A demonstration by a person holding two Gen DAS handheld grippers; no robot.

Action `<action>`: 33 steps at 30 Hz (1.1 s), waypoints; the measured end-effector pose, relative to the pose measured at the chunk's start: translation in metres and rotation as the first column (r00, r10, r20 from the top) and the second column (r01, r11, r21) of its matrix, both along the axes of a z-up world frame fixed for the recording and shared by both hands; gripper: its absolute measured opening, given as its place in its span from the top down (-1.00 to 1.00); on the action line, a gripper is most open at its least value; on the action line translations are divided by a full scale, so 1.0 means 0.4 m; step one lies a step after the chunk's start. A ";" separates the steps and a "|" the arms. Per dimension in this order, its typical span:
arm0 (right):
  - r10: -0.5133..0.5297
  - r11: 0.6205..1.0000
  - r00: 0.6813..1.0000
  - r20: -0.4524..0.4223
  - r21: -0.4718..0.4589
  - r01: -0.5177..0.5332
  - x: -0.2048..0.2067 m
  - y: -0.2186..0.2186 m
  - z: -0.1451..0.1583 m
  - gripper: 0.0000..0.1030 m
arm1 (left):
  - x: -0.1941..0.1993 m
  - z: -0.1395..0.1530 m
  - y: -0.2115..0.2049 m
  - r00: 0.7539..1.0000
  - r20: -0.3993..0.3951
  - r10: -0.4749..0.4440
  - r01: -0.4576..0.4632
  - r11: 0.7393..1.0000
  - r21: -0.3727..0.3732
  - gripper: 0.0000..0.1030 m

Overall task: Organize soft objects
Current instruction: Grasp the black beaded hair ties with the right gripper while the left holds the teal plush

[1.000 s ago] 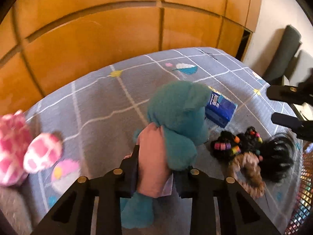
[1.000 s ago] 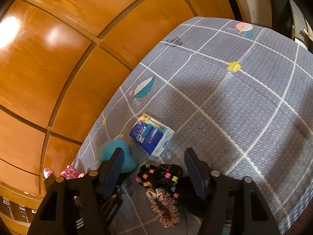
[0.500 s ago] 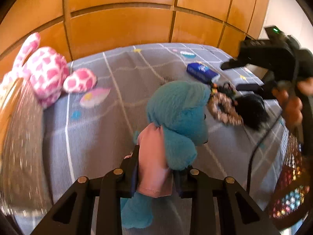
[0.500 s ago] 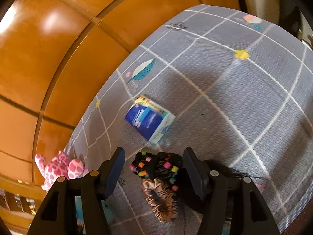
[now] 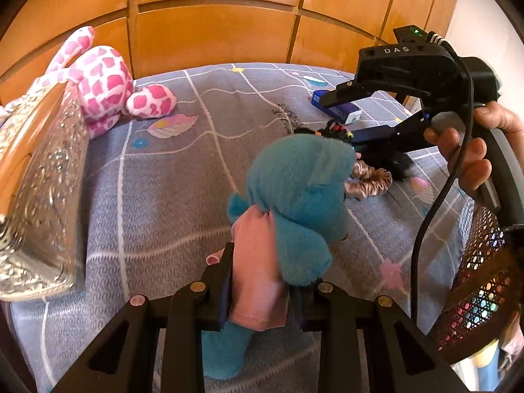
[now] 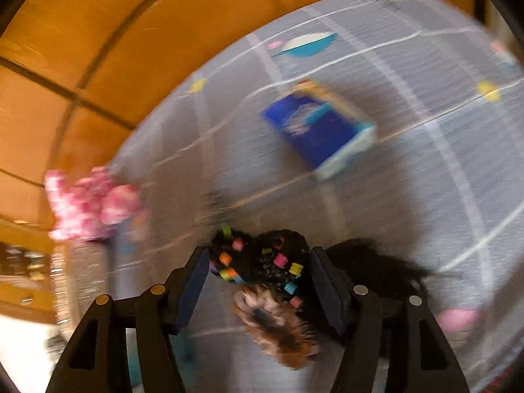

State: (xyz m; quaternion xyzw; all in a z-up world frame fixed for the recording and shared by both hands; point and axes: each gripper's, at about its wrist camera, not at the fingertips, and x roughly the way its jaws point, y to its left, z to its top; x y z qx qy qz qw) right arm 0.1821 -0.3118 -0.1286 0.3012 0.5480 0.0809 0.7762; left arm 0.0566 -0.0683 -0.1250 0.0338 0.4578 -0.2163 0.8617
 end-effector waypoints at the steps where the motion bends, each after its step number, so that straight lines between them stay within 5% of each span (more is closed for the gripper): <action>1: 0.016 0.998 1.000 0.000 0.058 -0.016 0.002 0.003 -0.003 -0.25 | -0.005 0.000 0.004 1.000 0.001 0.003 -0.003 1.000 0.002 0.43; 13: 0.152 0.982 0.988 0.003 -0.118 -0.150 0.011 0.096 0.010 -0.31 | -0.018 0.001 0.035 1.000 -0.006 0.030 -0.030 1.000 -0.007 0.43; 21: 0.296 0.903 0.955 -0.028 -0.317 -0.289 0.000 0.182 -0.015 -0.31 | -0.026 0.002 0.049 0.999 -0.013 0.041 -0.042 0.999 -0.010 0.43; 28: 0.281 0.937 0.959 0.035 -0.225 -0.266 -0.005 0.159 0.011 -0.33 | -0.031 0.005 0.065 0.998 -0.017 0.056 -0.057 0.998 -0.017 0.43; 33: 0.392 0.880 0.920 0.027 -0.304 -0.366 -0.023 0.222 0.011 -0.59 | -0.032 0.005 0.076 0.998 -0.021 0.064 -0.065 0.998 -0.024 0.43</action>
